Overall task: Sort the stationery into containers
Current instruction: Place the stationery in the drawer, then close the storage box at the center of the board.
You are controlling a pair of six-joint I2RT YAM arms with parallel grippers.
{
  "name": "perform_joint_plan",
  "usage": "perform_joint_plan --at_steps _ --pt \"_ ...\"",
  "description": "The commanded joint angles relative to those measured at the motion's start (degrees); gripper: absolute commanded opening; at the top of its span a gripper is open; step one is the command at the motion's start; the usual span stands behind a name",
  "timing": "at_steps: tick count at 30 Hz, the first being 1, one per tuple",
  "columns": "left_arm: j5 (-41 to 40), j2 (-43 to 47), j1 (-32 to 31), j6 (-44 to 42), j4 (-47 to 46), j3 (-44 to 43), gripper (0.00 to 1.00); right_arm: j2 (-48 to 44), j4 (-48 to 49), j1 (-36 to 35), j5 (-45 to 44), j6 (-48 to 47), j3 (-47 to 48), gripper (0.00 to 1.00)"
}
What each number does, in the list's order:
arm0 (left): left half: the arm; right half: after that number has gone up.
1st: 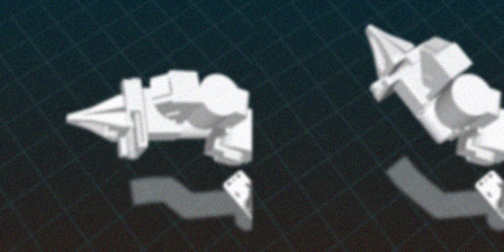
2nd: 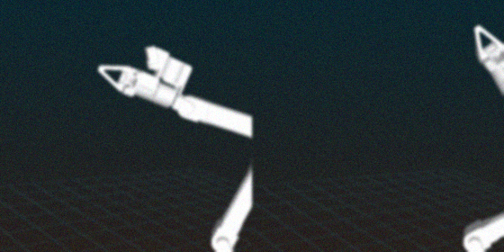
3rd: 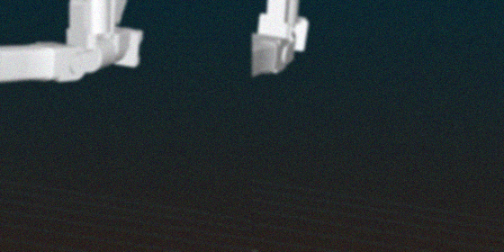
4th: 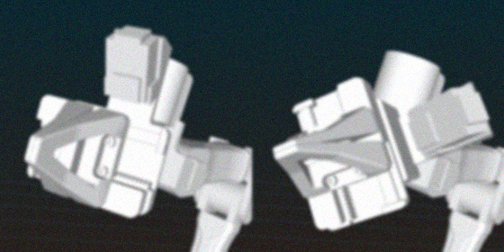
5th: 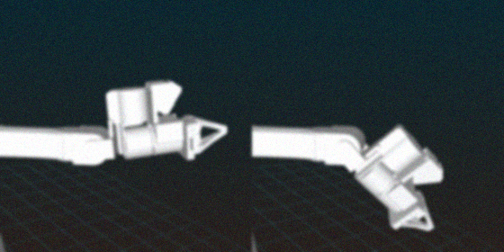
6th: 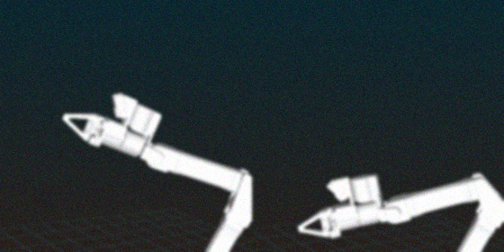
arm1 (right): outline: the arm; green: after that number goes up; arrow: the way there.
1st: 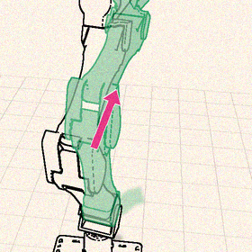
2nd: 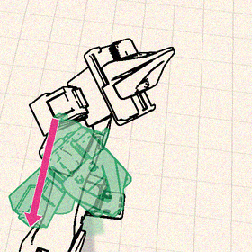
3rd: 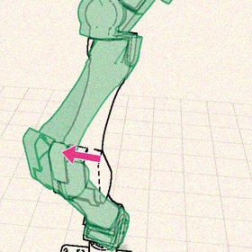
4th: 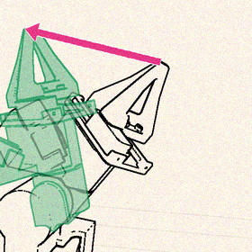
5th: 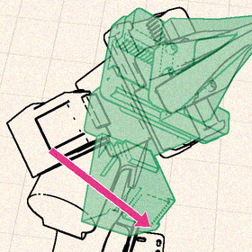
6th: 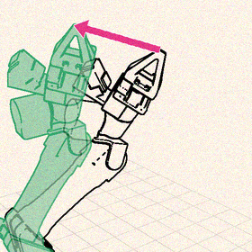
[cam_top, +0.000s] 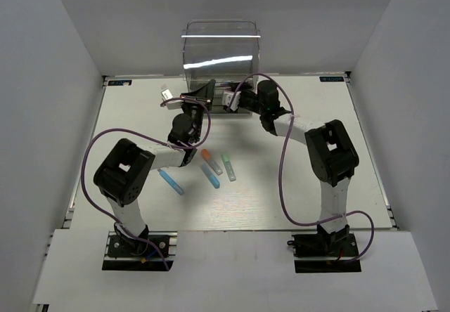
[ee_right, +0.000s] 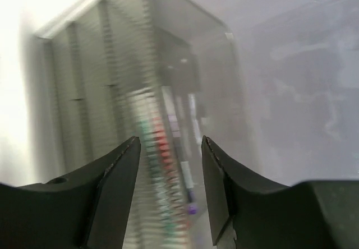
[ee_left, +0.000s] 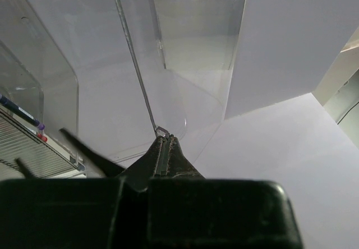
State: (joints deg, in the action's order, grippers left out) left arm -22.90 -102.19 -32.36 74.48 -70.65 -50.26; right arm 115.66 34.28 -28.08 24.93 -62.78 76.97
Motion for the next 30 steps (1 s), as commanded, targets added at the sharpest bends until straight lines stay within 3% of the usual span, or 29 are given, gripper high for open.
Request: perform_joint_plan --at_steps 1,4,8,9,11,14,16,17,20,21,22,23,24,27,30 --pt "0.13 1.82 0.45 -0.56 -0.89 -2.12 0.0 -5.18 -0.36 0.39 4.25 3.28 -2.17 0.54" --pt "0.13 1.82 0.45 -0.56 -0.89 -2.12 0.0 -8.86 -3.51 0.91 10.91 4.07 -5.24 0.46" --pt "0.13 2.35 0.45 -0.56 -0.89 -1.51 0.0 -15.35 -8.61 1.62 17.68 4.16 -11.81 0.12" --pt "0.13 2.35 0.45 -0.56 -0.89 -1.51 0.0 -17.11 -12.71 1.71 19.35 3.99 -12.54 0.08" --pt "0.13 2.35 0.45 -0.56 -0.89 -0.11 0.0 -19.92 -15.11 2.06 20.51 4.07 -15.44 0.02" --pt "-0.4 2.88 0.45 -0.56 -0.89 1.3 0.0 -24.24 -18.02 3.03 20.34 8.71 -19.92 0.02" --pt "-1.0 2.88 -0.07 -0.56 -0.89 2.97 0.0 -28.19 -18.2 3.81 18.24 10.56 -24.29 0.07" --pt "-1.01 2.88 -0.07 -0.56 -0.89 3.58 0.0 -29.07 -18.63 3.9 17.44 11.62 -25.11 0.25" --pt "-1.01 2.88 -0.07 -0.56 0.25 4.21 0.0 -32.59 -22.58 4.34 14.54 13.99 -27.75 0.47" --pt "-1.01 2.88 -0.07 -0.56 1.3 4.81 0.0 -34.17 -23.55 4.43 12.53 14.7 -28.27 0.61" --pt "-1.01 2.88 -0.07 -0.04 1.92 5.6 0.0 -34.62 -23.91 4.52 11.21 18.01 -28.89 0.68" --pt "-1.01 2.88 -0.07 -0.03 3.4 6.48 0.02 -35.23 -24.52 5.13 10.67 19.96 -28.98 0.75" --pt "-1.01 2.88 -0.07 -0.03 4.11 7.01 0.18 -35.58 -24.96 5.31 9.28 20.68 -29.42 0.9" --pt "-1.62 3.4 -0.07 0.66 6.92 8.59 0.34 -36.9 -25.49 6.1 7.68 24.62 -31.08 0.9" --pt "-1.1 3.4 -0.6 0.67 8.33 9.13 0.43 -37.7 -25.49 7.06 7.59 26.74 -32.75 0.9"
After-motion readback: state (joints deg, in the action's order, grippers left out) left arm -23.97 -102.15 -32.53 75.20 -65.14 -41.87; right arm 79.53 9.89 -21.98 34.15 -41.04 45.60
